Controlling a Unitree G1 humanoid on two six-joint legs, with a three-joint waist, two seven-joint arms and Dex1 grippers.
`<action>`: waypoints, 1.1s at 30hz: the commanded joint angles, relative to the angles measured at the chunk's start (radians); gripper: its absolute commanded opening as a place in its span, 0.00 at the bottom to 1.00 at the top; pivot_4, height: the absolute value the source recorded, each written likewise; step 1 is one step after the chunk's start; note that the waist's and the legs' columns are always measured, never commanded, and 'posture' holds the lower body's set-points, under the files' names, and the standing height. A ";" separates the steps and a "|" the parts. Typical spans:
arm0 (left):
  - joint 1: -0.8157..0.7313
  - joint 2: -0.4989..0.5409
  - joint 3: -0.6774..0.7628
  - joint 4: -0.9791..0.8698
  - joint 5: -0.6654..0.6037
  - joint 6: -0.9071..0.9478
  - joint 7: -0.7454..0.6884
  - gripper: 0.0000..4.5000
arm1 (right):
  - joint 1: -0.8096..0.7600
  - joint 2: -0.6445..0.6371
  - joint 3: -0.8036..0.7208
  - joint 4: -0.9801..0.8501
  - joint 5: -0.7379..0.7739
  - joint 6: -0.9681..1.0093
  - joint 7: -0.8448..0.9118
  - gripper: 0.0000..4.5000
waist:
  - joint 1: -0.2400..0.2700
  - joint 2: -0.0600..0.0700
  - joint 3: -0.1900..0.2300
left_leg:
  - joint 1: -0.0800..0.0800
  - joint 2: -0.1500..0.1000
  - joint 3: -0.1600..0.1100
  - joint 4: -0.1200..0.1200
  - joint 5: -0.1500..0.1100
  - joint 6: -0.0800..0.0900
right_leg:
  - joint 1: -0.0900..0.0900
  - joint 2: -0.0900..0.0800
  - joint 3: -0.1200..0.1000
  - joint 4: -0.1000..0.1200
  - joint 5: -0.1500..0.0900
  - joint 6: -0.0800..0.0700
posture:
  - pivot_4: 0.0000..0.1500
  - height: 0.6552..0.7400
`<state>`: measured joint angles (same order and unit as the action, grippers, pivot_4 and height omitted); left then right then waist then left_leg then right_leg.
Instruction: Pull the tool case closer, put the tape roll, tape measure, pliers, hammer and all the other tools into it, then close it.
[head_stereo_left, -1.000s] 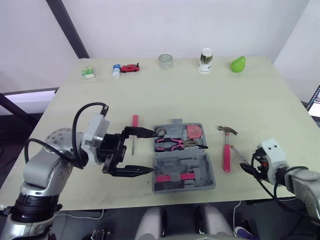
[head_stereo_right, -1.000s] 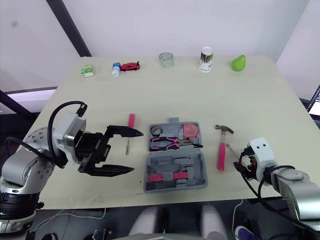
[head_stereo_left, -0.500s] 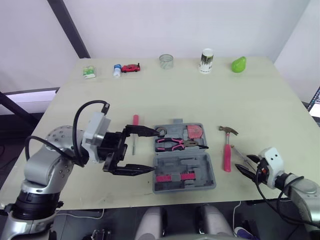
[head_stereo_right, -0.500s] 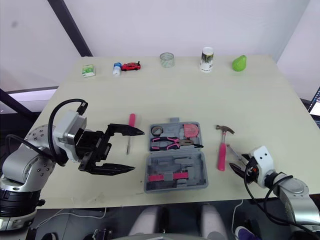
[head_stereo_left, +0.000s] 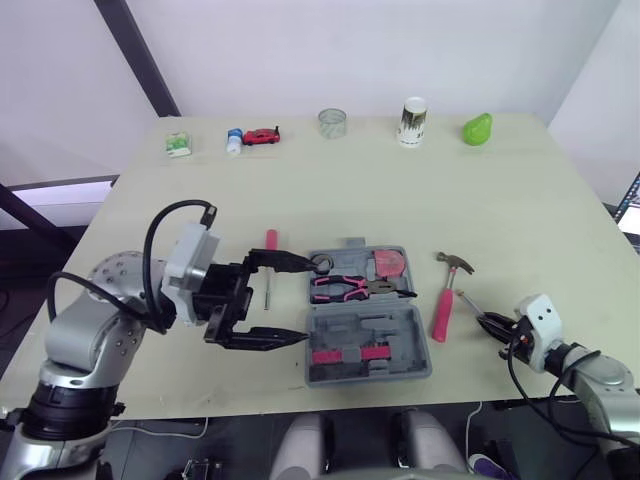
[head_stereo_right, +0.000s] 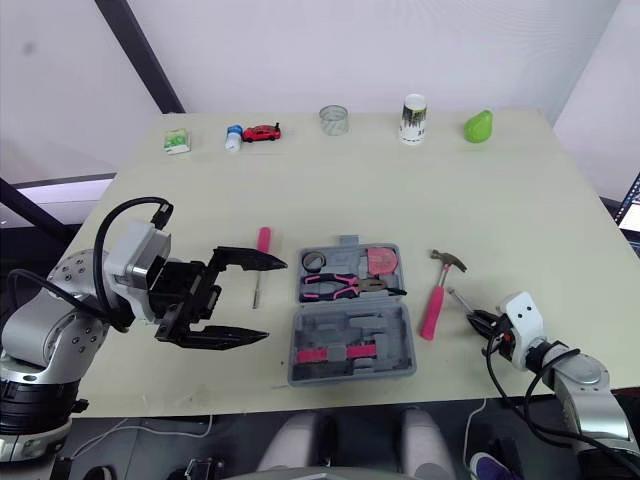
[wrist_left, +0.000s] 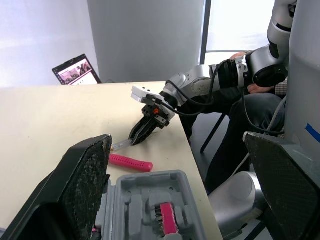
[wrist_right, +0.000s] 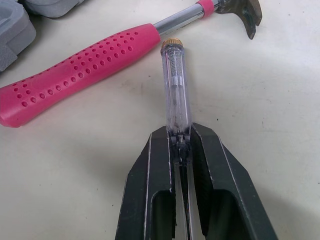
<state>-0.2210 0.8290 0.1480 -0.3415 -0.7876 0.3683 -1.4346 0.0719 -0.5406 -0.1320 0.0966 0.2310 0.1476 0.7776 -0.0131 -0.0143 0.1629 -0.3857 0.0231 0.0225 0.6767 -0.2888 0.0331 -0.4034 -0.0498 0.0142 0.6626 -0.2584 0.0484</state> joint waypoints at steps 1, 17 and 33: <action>0.012 0.012 0.028 -0.018 -0.008 -0.005 0.001 1.00 | 0.019 -0.028 -0.029 -0.016 0.008 -0.005 0.002 0.01 | 0.000 0.000 0.000 | 0.000 0.000 0.000 0.000 0.000 0.000 | 0.000 0.000 0.000 0.000 0.000 0.000 | 1.00 1.00; 0.067 0.001 0.040 0.018 -0.003 -0.008 0.007 1.00 | -0.140 -0.219 0.116 -0.612 0.153 0.498 0.029 0.01 | -0.001 0.000 0.000 | 0.000 0.000 -0.001 0.000 0.000 0.000 | 0.000 0.000 -0.001 0.000 0.000 0.000 | 1.00 1.00; 0.248 0.110 0.211 0.194 0.075 -0.144 -0.149 1.00 | -0.699 -0.097 0.622 -0.605 0.090 0.943 -0.019 0.01 | -0.006 0.000 0.001 | -0.011 0.001 -0.002 0.004 0.000 0.000 | -0.009 -0.001 -0.003 0.002 0.000 0.000 | 1.00 1.00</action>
<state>0.0203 0.9234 0.3141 -0.1496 -0.7094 0.2554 -1.5417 -0.5985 -0.6433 0.4566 -0.5006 0.3277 1.0689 0.7487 -0.0192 -0.0141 0.1634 -0.3969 0.0236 0.0197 0.6807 -0.2887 0.0330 -0.4130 -0.0512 0.0103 0.6644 -0.2582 0.0479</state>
